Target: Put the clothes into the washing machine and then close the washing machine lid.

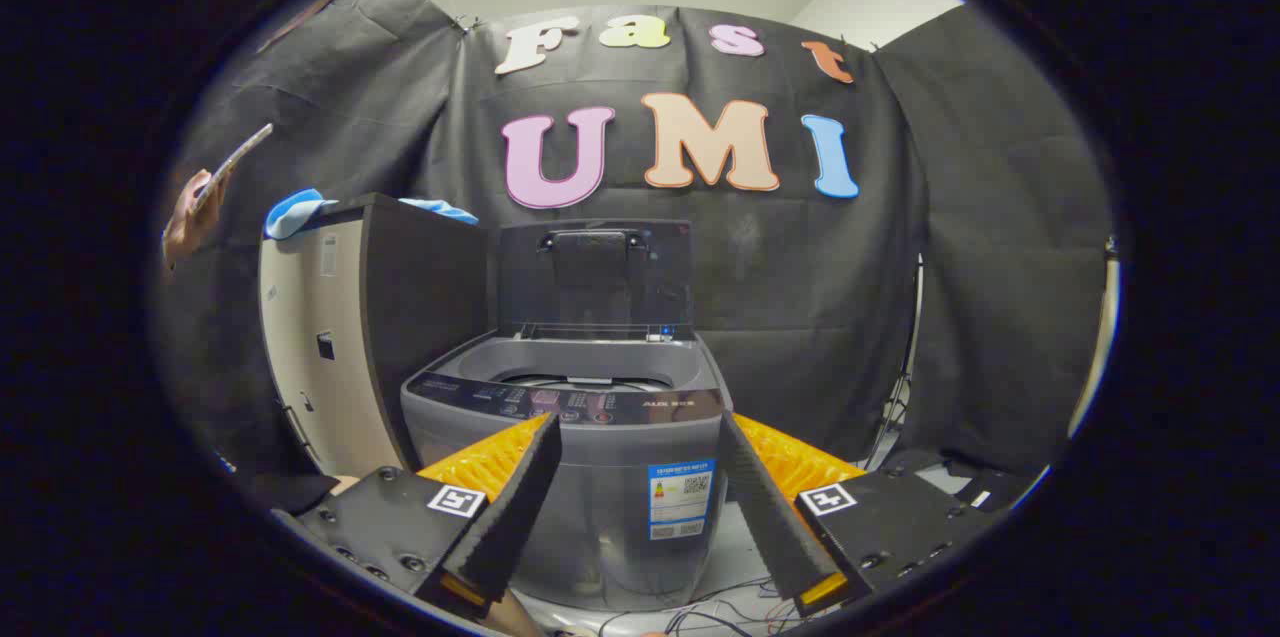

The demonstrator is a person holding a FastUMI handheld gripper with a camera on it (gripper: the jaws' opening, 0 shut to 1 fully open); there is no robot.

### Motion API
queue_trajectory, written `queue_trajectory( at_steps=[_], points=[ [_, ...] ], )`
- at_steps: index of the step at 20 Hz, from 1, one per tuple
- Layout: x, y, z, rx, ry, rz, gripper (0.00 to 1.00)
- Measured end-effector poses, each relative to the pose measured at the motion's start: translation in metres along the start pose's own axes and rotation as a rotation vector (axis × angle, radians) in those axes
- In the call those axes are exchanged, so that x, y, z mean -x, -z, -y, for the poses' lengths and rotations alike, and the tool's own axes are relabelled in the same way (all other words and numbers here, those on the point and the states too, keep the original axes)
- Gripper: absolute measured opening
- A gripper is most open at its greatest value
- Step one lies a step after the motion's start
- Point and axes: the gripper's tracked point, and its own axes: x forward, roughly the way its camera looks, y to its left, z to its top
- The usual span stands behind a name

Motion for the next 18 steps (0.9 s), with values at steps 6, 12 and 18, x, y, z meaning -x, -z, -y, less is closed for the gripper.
queue_trajectory(
  at_steps=[6, 12, 18],
  points=[
    [-0.0007, 0.0002, -0.0006, 0.002, 0.001, 0.0, 0.98],
    [-0.0009, -0.0005, -0.0009, 0.002, 0.001, 0.0, 0.98],
    [-0.0016, -0.0007, -0.0013, 0.002, 0.001, 0.0, 0.98]
  ],
)
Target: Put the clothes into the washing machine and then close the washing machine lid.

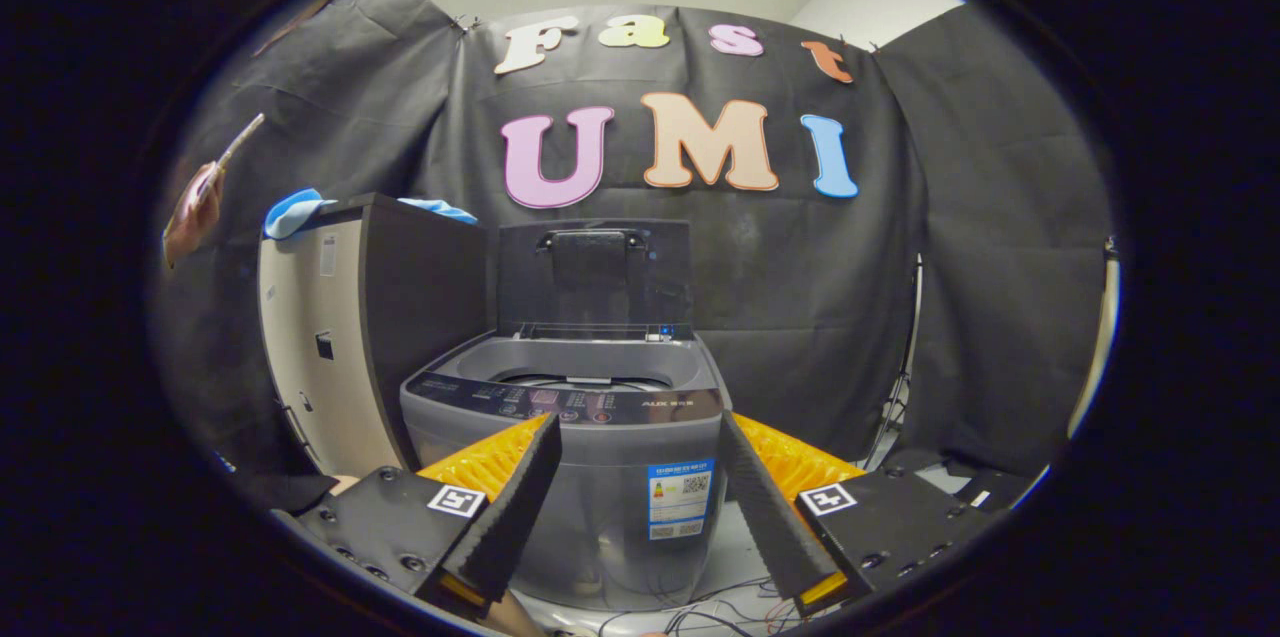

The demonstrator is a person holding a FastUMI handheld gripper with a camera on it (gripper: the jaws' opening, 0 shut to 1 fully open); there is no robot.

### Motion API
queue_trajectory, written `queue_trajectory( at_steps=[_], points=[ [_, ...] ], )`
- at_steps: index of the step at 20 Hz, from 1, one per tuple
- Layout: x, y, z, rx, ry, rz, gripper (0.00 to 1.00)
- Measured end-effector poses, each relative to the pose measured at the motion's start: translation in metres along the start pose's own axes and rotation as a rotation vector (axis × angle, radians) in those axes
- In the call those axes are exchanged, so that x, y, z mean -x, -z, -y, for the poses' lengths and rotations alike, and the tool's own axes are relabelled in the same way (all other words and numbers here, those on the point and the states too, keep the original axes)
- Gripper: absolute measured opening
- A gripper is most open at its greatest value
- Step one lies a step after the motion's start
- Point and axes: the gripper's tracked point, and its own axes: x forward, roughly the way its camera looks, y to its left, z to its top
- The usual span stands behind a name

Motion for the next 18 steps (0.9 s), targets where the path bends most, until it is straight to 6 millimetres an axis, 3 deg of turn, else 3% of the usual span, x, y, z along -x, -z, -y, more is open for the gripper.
queue_trajectory(
  at_steps=[18],
  points=[
    [-0.0004, 0.0011, -0.0017, 0.002, -0.003, 0.001, 0.98]
  ],
)
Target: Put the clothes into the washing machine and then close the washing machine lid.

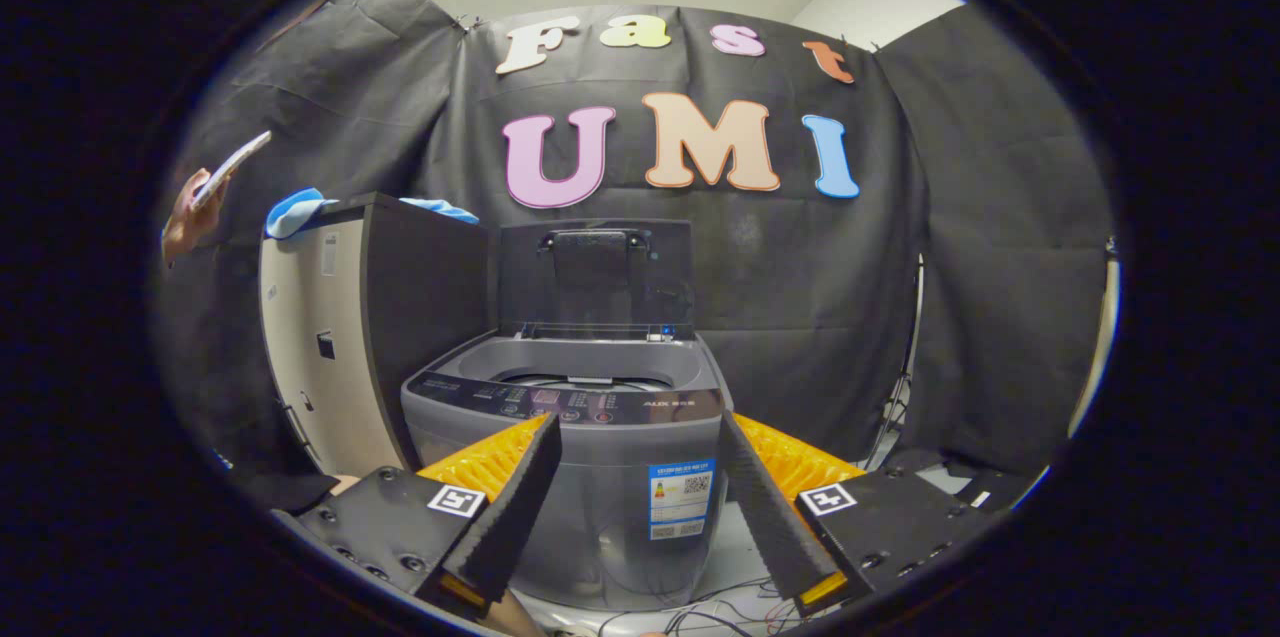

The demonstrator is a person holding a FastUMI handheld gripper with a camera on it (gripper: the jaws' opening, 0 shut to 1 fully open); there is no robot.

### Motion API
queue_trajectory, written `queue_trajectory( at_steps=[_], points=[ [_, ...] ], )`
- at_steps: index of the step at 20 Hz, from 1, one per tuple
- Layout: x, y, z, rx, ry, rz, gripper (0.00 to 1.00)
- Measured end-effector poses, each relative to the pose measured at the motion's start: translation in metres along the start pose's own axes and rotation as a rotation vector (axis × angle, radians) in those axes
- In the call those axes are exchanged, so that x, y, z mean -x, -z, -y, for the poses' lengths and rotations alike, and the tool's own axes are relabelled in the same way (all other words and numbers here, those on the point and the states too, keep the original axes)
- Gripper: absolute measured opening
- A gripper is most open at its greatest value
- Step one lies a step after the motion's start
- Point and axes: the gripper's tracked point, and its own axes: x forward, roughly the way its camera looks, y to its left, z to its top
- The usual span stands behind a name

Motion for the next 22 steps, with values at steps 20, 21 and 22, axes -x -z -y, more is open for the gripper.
queue_trajectory(
  at_steps=[20, 21, 22],
  points=[
    [-0.013, -0.017, -0.015, 0.009, -0.028, 0.02, 0.98],
    [-0.019, -0.03, -0.023, 0.007, -0.037, 0.033, 0.98],
    [-0.024, -0.045, -0.032, 0.009, -0.053, 0.05, 0.98]
  ],
)
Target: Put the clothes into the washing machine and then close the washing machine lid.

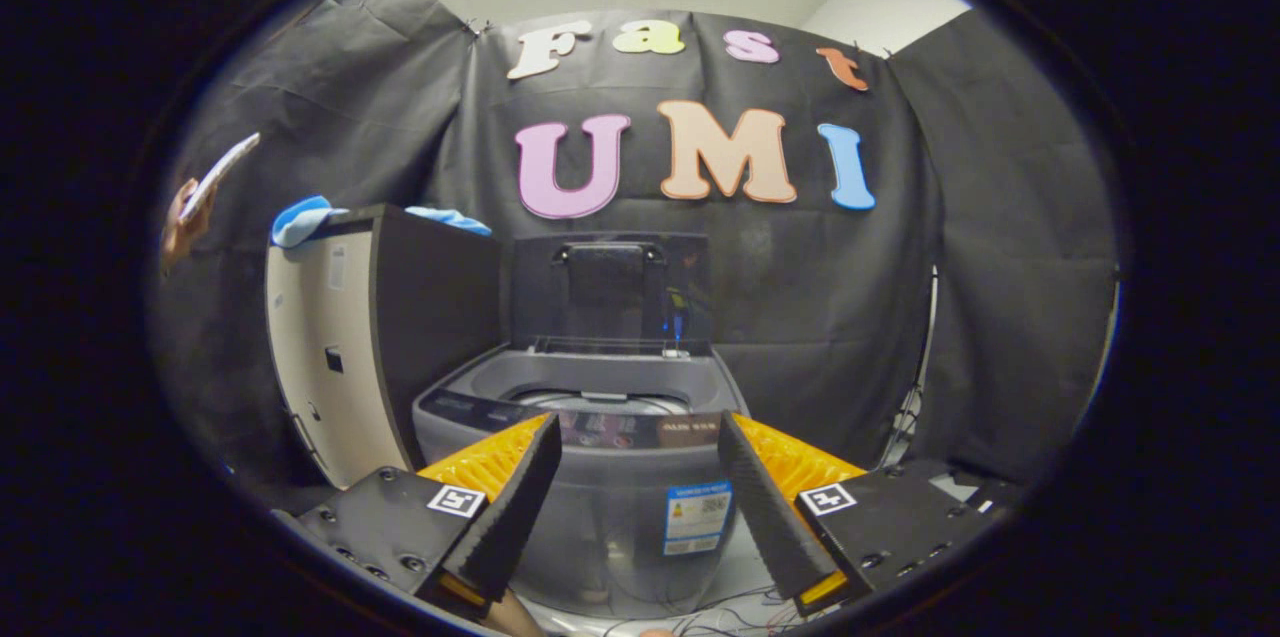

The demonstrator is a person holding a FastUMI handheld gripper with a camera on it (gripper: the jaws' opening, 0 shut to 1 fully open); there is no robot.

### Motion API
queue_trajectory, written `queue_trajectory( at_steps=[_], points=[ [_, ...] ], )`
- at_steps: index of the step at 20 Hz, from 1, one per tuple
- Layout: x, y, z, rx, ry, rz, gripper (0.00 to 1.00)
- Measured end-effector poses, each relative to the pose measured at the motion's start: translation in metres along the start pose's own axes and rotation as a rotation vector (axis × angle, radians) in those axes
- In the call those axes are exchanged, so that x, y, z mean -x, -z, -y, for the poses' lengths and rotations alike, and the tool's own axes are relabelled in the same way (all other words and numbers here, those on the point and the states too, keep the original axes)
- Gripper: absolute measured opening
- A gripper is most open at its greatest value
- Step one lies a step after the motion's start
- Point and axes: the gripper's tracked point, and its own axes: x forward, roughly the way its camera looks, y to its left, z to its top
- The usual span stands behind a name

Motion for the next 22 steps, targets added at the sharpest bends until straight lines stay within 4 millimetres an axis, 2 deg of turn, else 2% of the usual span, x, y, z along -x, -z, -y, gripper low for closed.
queue_trajectory(
  at_steps=[2, 9, 11, 15, 19, 22],
  points=[
    [-0.017, -0.031, -0.022, 0.006, -0.046, 0.037, 0.98],
    [-0.085, -0.135, -0.132, -0.055, -0.268, 0.082, 0.98],
    [-0.104, -0.166, -0.153, -0.055, -0.302, 0.108, 0.98],
    [-0.14, -0.216, -0.213, -0.045, -0.388, 0.115, 0.98],
    [-0.164, -0.245, -0.281, 0.015, -0.45, 0.087, 0.98],
    [-0.183, -0.251, -0.334, 0.058, -0.523, 0.032, 0.98]
  ],
)
